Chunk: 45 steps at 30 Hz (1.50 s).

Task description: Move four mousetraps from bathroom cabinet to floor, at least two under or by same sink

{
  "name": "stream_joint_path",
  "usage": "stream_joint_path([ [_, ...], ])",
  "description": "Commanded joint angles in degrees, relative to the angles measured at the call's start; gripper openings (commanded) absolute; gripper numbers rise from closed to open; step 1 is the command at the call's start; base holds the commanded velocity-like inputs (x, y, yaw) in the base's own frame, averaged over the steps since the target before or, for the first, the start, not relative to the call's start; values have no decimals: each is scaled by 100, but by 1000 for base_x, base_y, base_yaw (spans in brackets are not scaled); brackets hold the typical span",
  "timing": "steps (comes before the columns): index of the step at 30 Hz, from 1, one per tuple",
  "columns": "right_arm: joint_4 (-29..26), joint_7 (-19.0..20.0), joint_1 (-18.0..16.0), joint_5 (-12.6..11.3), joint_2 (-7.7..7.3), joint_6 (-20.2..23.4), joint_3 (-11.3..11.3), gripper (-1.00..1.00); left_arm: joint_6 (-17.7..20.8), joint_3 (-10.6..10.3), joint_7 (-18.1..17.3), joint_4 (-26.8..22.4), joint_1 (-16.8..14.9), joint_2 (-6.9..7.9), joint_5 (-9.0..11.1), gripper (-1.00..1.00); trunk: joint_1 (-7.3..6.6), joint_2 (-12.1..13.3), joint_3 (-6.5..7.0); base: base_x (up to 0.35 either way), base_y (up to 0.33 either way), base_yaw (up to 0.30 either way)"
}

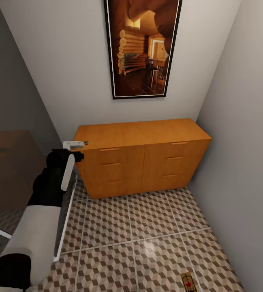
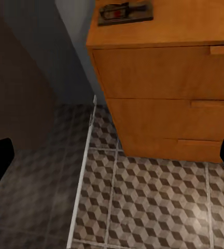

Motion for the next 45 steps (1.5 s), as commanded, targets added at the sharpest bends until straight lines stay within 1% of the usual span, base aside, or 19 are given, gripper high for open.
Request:
stream_joint_path([
  [1, 5, -51, -4, 10, -2, -3, 40, -100, 19, 8, 19, 206, -231, 41, 24, 100, 3, -10, -11, 0, 0, 0],
  [4, 5, -50, -4, 11, -1, -1, 40, -100, 17, 9, 19, 515, -650, 128, 24, 100, 3, -10, -11, 0, 0, 0],
  [6, 5, -50, -4, 10, 1, 0, 40, -100, 23, 9, 19, 577, -770, 155, 24, 100, 3, -10, -11, 0, 0, 0],
  [13, 5, -50, -4, 11, -1, 0, 40, -100, 66, 8, -103, 596, -879, 205, 52, 100, 3, -10, -11, 0, 0, 0],
  [15, 5, -50, -4, 12, 1, 0, 40, -100, 76, 6, -407, 561, -887, 244, 56, 100, 3, -10, -11, 0, 0, 0],
  [18, 5, -50, -4, 12, 2, 0, 40, -100, 82, 0, -1168, 431, -891, 378, 58, 100, 3, -10, -11, 0, 0, 0],
  [19, 5, -50, -4, 12, 0, 0, 40, -100, 84, -12, -1648, 360, -891, 464, 54, 100, 3, -10, -11, 0, 0, 0],
  [20, 5, -50, -4, 12, -1, 0, 40, -100, 84, -27, -1893, 331, -890, 510, 50, 100, 3, -10, -11, 0, 0, 0],
  [21, 5, -50, -4, 12, -1, 0, 40, -100, 85, -97, -2367, 286, -889, 627, 39, 100, 3, -10, -11, 0, 0, 0],
  [22, 5, -50, -4, 12, 0, 0, 40, -100, 85, -155, -2584, 265, -890, 700, 34, 100, 3, -10, -11, 0, 0, 0],
  [24, 5, -50, -3, 12, 1, 0, 40, -100, 86, -521, -3306, 197, -890, 1054, 25, 100, 3, -10, -11, 0, 0, 0],
  [27, 5, -50, -2, 12, 1, 0, 40, -100, 86, -849, -3780, 161, -891, 1374, 25, 100, 3, -10, -11, 0, 0, 0],
  [28, 5, -50, -3, 12, 1, 0, 40, -100, 86, -1088, -4152, 143, -890, 1594, 25, 100, 3, -10, -11, 0, 0, 0],
  [30, 5, -50, -3, 12, 2, 0, 40, -100, 83, -1328, -4597, 129, -889, 1808, 21, 100, 3, -10, -11, 0, 0, 0],
  [31, 5, -50, -4, 10, 2, 0, 40, -100, 80, -1526, -5086, 100, -888, 2011, 16, 100, 3, -10, -11, 0, 0, 0],
  [34, 5, -50, -4, 6, 2, 0, 40, -100, 67, -1713, -5823, 29, -889, 2286, -2, 100, 3, -10, -11, 0, 0, 0],
  [35, 5, -50, -4, 7, 2, 0, 40, -100, 58, -1786, -6255, -38, -890, 2445, -23, 100, 3, -10, -11, 0, 0, 0],
  [39, 5, -50, -4, 7, 3, 0, 40, -100, 44, -1878, -6970, -226, -888, 2735, -146, 100, 3, -10, -11, 0, 0, 0],
  [45, 5, -50, -4, 10, 3, 0, 40, -100, 33, -2028, -7339, -354, -889, 3017, -365, 100, 3, -10, -11, 0, 0, 0],
])
